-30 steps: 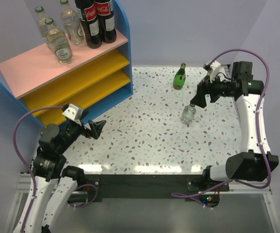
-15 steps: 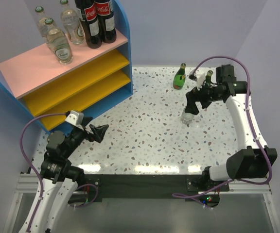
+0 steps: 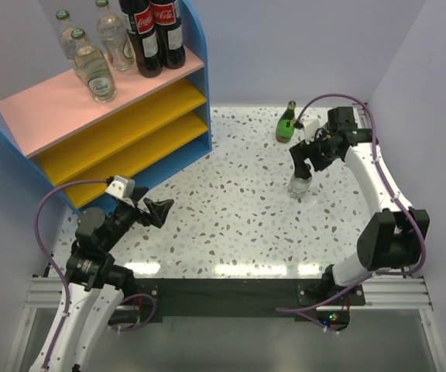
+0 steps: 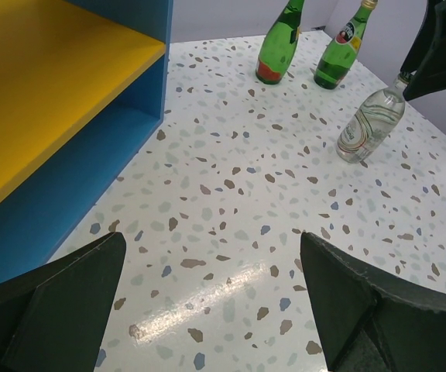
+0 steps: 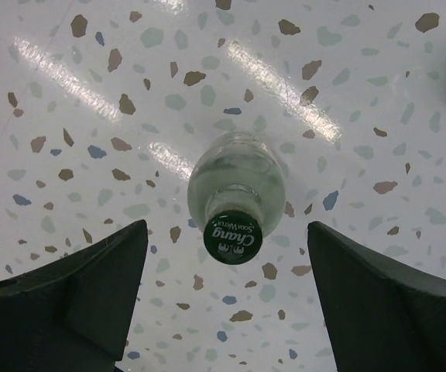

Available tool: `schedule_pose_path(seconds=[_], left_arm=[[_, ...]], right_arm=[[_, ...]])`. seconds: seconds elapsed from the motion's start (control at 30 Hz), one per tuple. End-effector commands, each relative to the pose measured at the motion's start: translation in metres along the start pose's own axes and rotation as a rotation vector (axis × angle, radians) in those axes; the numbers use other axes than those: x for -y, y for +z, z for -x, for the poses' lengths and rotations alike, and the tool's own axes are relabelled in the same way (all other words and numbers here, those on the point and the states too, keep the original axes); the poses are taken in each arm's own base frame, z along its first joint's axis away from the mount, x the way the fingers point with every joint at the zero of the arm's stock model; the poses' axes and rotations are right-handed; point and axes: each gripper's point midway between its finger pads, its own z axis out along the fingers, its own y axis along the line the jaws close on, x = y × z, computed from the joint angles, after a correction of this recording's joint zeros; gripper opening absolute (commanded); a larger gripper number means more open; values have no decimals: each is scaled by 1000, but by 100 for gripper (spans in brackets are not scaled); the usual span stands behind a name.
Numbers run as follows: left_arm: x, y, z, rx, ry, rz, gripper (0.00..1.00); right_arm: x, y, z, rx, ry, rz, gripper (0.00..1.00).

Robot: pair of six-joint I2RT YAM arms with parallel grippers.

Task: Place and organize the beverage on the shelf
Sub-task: Pick up the drink from the center of the board.

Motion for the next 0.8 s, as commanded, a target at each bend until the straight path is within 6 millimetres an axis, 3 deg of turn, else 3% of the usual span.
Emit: schedule_pose_path(seconds=[0.0,0.13,0.4,0.77], left_arm=[[0,2,8,36,-11,4,100],[0,2,8,36,-11,2,100],[1,4,6,28,-15,-5,100],[3,13,6,17,-37,-33,100]], right_arm=[[11,6,6,17,0,-60,86],[12,10,4,14,-1,-59,80],[8,15,6,13,-14,-39,56],[4,19,4,-6,-36,-26,33]])
